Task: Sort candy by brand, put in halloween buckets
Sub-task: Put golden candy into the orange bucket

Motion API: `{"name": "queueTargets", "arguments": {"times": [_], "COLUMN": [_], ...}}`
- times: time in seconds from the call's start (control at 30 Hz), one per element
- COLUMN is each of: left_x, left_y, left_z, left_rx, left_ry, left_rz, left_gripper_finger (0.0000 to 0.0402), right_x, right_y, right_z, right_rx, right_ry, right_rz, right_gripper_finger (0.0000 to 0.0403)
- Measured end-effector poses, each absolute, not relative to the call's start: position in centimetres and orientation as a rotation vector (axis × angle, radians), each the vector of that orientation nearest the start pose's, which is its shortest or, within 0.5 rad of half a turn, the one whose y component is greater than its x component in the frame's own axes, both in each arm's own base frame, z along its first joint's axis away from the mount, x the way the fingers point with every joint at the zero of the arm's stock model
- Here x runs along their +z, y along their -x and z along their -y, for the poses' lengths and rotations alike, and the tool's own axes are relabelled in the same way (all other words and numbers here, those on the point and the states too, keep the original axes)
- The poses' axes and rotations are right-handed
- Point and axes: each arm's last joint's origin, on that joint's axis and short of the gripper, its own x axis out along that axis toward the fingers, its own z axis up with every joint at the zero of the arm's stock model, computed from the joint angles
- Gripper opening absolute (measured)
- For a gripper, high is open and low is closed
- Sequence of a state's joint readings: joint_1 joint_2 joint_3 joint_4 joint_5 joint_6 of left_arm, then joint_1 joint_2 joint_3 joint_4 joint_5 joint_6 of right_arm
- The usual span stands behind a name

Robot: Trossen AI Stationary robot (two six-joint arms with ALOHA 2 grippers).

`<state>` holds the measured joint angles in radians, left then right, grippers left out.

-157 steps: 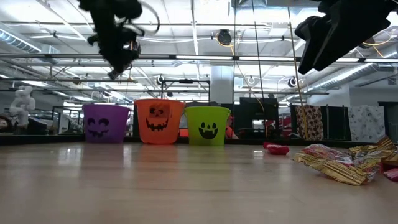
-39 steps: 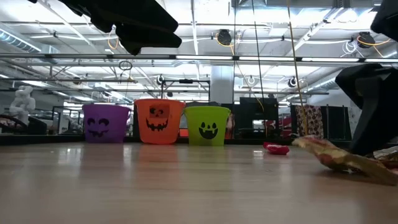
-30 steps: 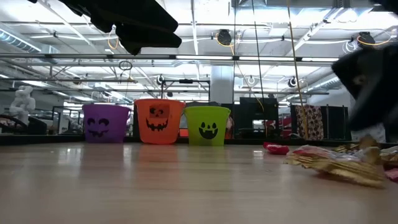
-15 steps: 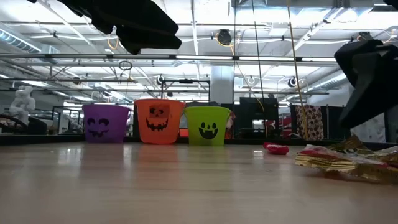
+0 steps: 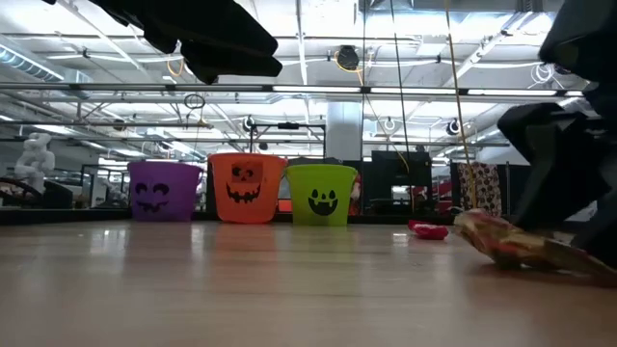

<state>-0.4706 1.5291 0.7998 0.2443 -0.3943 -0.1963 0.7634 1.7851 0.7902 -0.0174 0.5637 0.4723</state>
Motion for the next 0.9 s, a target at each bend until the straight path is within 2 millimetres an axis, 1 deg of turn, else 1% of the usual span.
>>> {"name": "queueTargets", "arguments": {"times": [0.27,0.33,0.43,0.57,0.63,0.7,0.83,0.9], "left_x": [20.5,20.5,20.5,20.5,20.5,20.5,20.5,20.5], "left_y": [-28.6,-28.6,-28.6,-28.6,-28.6,-28.6,-28.6,-28.6], "left_z": [13.3,13.3,13.3,13.3,13.3,13.3,13.3,13.3], "left_rx": [-0.031,-0.03,-0.029,-0.028,-0.028,-0.028,-0.028,-0.027], "left_ry": [-0.012,-0.012,-0.012,-0.012,-0.012,-0.011,-0.01,-0.002], "left_rz": [-0.445,-0.444,-0.444,-0.444,-0.444,-0.444,-0.443,-0.437], "left_gripper_finger": [0.0183,0.0183,0.0183,0.0183,0.0183,0.0183,0.0183,0.0183], "right_x": [11.0,11.3,12.5,16.1,18.0,20.7,26.0,27.9], "right_y": [-23.5,-23.5,-23.7,-24.4,-24.5,-24.4,-23.6,-23.0], "right_z": [-20.1,-20.1,-20.0,-19.9,-19.5,-19.1,-17.9,-17.2], "right_rx": [0.007,0.018,0.011,0.003,-0.048,-0.111,-0.262,-0.314], "right_ry": [0.149,0.153,0.151,0.171,0.21,0.23,0.244,0.278], "right_rz": [-0.822,-0.821,-0.799,-0.698,-0.649,-0.566,-0.36,-0.294], "right_gripper_finger": [0.0023,0.0008,0.0011,0.0002,0.0003,0.0002,0.0001,0.0001]}}
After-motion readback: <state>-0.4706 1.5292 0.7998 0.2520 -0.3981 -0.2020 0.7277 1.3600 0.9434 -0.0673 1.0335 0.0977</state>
